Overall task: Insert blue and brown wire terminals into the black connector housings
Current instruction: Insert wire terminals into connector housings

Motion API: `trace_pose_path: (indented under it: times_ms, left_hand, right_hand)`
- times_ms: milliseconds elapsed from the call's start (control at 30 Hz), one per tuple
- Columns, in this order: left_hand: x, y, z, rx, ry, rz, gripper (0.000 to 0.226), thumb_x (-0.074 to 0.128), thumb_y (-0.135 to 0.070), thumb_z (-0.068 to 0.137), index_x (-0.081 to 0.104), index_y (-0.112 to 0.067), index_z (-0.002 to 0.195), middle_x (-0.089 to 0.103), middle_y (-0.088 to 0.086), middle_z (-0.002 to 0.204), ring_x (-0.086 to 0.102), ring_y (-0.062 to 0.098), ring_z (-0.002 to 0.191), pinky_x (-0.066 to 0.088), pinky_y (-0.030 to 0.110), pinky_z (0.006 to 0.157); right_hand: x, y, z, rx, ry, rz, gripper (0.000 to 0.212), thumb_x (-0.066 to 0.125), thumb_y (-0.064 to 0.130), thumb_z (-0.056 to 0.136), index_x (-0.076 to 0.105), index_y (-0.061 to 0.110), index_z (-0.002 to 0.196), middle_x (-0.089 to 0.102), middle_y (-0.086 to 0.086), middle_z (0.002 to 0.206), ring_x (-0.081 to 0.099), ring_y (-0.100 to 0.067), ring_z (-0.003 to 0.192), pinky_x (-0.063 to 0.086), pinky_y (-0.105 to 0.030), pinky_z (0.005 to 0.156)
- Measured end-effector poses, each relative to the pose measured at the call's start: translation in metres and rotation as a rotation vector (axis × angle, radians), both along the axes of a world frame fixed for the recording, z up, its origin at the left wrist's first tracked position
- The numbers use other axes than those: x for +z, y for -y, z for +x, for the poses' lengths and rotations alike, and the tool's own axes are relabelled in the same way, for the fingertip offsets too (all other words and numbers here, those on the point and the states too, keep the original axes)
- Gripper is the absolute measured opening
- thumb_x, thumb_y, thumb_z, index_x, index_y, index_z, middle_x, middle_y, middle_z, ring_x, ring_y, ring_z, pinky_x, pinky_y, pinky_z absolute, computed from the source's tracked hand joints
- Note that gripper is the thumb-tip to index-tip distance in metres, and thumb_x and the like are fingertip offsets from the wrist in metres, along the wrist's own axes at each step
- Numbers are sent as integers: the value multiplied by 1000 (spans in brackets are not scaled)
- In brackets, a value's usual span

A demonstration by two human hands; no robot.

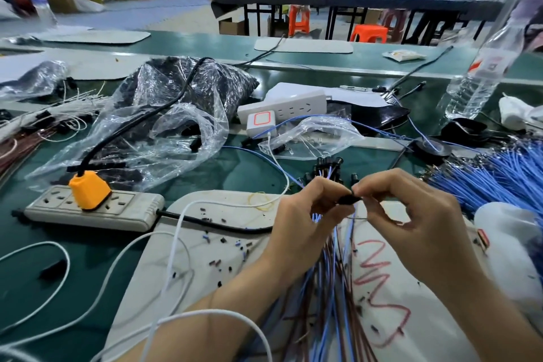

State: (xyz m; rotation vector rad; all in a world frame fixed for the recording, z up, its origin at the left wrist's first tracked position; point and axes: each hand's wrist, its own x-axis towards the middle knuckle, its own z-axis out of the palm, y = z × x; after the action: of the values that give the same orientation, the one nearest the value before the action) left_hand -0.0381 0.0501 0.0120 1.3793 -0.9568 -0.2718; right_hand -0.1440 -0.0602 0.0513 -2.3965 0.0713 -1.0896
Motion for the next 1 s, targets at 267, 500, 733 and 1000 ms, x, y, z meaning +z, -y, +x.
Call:
trace_pose_path:
  times_ms: [267, 500, 733, 1000]
  left_hand:
    - [3, -2, 1, 107, 153, 54, 19, 73, -22, 78, 68, -33, 92, 59, -32, 75, 47, -5, 79, 36, 7, 75]
    - [4, -4, -4, 24, 88, 8, 8, 63, -34, 80, 62, -36, 88, 70, -17, 73, 65, 18, 84, 48, 23, 80]
    - [-1, -1, -2, -92, -49, -2, 9, 65, -17, 84, 63, -24, 89, 74, -6, 81, 70, 11, 67, 52, 20, 71]
    - [-4, -1, 1, -119, -108, 25, 7, 66, -21, 80, 65, -22, 86, 73, 2, 76, 68, 15, 58, 54, 23, 65]
  right_hand:
    - [2, 0, 1, 131, -25, 671, 19, 67, -8, 78, 70, 9, 87, 74, 2, 86, 69, -7, 80, 50, -12, 75]
    - [3, 2, -1, 126, -33, 849, 13, 71, 11, 67, 72, 12, 81, 73, -1, 76, 67, -7, 70, 51, -13, 69]
    - [7, 8, -4, 127, -103, 865, 19, 72, 13, 63, 70, 4, 79, 72, -8, 68, 68, -13, 60, 53, -15, 62]
    - [4, 13, -5, 89, -199, 800, 9, 72, -3, 73, 70, 4, 79, 71, -8, 69, 67, -12, 62, 53, -15, 63]
